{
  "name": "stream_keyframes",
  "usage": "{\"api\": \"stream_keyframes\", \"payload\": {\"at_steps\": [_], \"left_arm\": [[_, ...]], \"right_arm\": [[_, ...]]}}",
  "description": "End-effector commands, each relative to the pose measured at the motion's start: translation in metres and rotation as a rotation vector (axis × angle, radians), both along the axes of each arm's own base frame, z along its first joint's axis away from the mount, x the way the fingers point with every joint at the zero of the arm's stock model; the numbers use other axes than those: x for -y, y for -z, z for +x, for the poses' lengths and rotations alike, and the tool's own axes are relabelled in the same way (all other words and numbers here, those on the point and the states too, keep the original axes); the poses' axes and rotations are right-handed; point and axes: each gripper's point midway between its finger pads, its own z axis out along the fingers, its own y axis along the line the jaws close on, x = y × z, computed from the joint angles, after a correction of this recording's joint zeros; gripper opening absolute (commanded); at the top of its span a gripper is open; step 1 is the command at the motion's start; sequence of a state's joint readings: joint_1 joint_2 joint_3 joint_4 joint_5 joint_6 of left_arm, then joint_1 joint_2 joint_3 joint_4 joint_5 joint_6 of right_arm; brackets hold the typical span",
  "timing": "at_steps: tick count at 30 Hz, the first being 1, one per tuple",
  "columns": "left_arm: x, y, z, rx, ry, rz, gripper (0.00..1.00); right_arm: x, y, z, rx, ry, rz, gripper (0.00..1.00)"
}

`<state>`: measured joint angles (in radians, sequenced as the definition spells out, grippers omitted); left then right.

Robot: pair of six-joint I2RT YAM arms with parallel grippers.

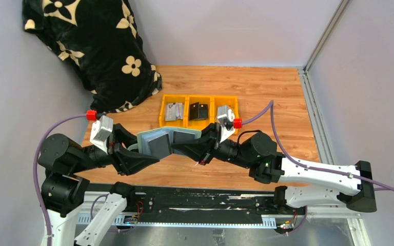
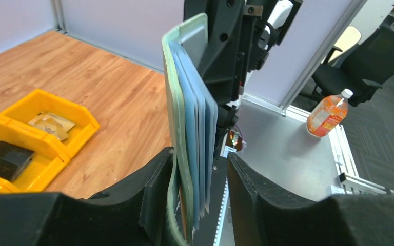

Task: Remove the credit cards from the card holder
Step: Remove the credit card from the card holder.

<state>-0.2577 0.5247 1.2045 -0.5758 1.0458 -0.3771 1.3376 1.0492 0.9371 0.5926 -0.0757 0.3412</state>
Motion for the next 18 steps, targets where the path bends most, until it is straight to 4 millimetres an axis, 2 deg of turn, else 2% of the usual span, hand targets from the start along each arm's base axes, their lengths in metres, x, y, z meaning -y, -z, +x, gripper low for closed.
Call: {"api": "stream_keyframes", "payload": {"at_steps": [1,6,11,13,16,18], "left_arm": [[0.001,0.003,-0.014,-0.016,0.054,-0.003,0.49],[0.000,0.001,0.004,-0.047,-0.029,-0.052,0.53],[-0.002,-0.003,0.019,-0.031,-0.095,-0.055,0.49],[-0.002,-0.004,0.018,-0.017,-0.089,-0.045,0.42],[0.000,-0.004,0.010,-0.010,-0.042,-0.029,0.21],[0.002,-0.003,0.004,-0.027,0.004,-0.019,0.14]], "right_arm": [[0.011,-0.023,-0.003,-0.026,-0.036,0.095,0.00],[0.006,-0.025,-0.008,-0.042,-0.070,0.103,0.00],[0.002,-0.022,-0.007,-0.052,-0.074,0.093,0.00],[0.003,-0.020,-0.007,-0.058,-0.072,0.088,0.00],[0.007,-0.014,-0.004,-0.071,-0.066,0.077,0.00],[0.011,-0.008,0.003,-0.090,-0.084,0.067,0.01]]}}
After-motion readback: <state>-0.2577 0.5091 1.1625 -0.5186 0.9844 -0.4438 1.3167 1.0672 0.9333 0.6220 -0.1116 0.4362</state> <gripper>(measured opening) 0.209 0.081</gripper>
